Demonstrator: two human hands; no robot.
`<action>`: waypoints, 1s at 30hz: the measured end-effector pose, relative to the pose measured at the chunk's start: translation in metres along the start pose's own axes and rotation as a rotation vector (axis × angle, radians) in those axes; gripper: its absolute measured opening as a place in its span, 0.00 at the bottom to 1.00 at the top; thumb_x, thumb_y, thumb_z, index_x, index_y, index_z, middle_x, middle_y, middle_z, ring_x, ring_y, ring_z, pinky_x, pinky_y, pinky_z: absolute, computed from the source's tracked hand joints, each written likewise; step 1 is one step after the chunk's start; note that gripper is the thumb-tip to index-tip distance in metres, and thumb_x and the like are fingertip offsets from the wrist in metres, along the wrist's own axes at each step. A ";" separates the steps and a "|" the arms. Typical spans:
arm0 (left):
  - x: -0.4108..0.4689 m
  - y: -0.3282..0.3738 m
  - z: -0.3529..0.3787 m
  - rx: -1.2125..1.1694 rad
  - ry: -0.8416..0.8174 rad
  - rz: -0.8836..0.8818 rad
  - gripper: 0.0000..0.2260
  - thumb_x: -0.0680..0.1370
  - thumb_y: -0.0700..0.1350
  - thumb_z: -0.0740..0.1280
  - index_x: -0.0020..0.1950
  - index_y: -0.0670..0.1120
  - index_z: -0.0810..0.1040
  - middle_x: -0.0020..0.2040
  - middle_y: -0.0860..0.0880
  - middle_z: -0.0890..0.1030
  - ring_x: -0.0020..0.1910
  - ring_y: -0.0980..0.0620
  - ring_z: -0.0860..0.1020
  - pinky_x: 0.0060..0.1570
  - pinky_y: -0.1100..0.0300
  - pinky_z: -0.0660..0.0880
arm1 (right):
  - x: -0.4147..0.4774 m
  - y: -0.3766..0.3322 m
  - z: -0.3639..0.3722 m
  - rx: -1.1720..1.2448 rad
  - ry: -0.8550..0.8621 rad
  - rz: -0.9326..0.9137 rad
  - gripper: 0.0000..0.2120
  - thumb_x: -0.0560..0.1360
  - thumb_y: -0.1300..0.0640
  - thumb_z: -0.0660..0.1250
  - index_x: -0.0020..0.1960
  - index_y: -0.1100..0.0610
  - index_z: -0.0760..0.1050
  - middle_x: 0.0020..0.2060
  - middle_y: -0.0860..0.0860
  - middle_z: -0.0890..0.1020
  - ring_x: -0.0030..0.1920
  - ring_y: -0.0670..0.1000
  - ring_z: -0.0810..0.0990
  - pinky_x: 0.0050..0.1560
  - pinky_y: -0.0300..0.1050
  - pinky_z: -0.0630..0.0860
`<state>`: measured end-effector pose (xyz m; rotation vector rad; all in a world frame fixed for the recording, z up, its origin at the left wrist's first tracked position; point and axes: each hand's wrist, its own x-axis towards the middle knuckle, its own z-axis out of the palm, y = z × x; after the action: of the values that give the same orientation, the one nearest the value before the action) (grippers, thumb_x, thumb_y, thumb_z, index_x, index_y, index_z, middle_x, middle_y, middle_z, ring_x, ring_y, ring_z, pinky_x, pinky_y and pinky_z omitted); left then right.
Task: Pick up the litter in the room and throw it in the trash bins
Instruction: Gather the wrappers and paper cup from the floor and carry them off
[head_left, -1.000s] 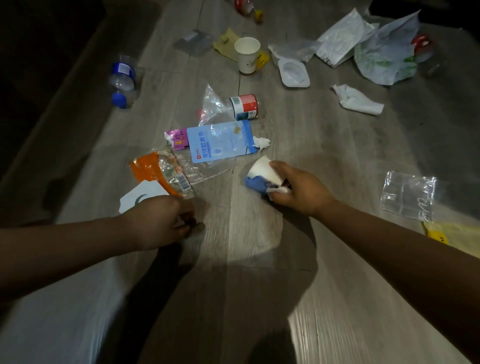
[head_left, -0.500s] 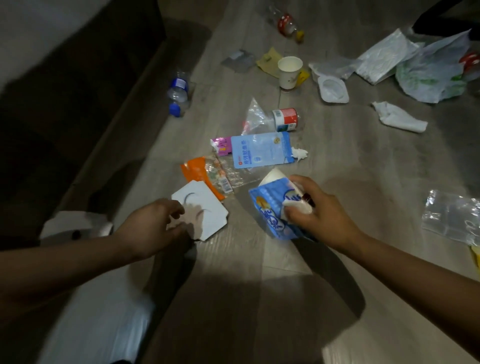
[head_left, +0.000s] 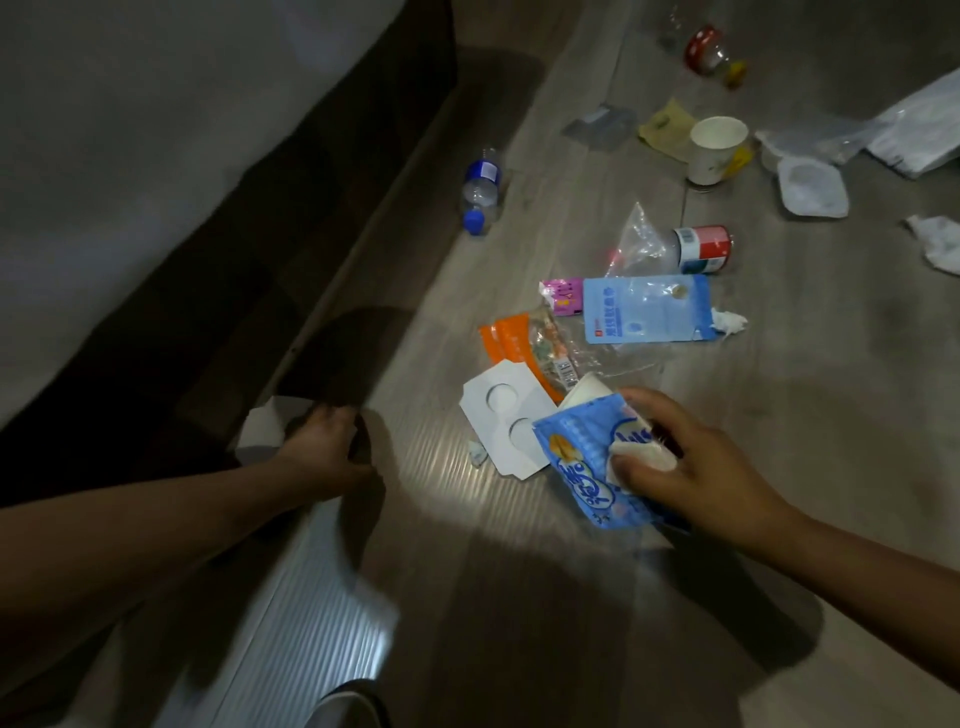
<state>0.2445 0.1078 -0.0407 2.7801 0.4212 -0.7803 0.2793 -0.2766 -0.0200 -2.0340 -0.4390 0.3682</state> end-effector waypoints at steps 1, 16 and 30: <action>0.001 0.002 0.004 -0.018 0.001 0.008 0.40 0.69 0.57 0.73 0.74 0.48 0.58 0.72 0.43 0.61 0.68 0.42 0.66 0.65 0.51 0.68 | 0.002 0.000 0.001 0.007 -0.005 0.002 0.30 0.65 0.29 0.66 0.66 0.31 0.64 0.49 0.32 0.80 0.43 0.36 0.82 0.35 0.27 0.75; -0.001 0.088 0.016 -0.161 0.116 0.519 0.34 0.68 0.56 0.74 0.70 0.50 0.66 0.71 0.51 0.65 0.66 0.50 0.69 0.60 0.59 0.74 | -0.010 0.017 -0.015 0.008 0.063 0.075 0.27 0.67 0.37 0.68 0.65 0.34 0.66 0.48 0.38 0.83 0.44 0.40 0.83 0.39 0.34 0.79; 0.008 0.116 0.025 0.305 0.016 0.477 0.60 0.58 0.71 0.72 0.74 0.58 0.34 0.77 0.49 0.37 0.76 0.38 0.43 0.72 0.38 0.57 | -0.013 0.017 -0.021 0.039 0.074 0.095 0.26 0.67 0.39 0.68 0.64 0.33 0.66 0.49 0.36 0.82 0.45 0.40 0.83 0.40 0.33 0.79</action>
<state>0.2774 -0.0063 -0.0499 2.9725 -0.3835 -0.7512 0.2798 -0.3063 -0.0245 -2.0283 -0.2892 0.3552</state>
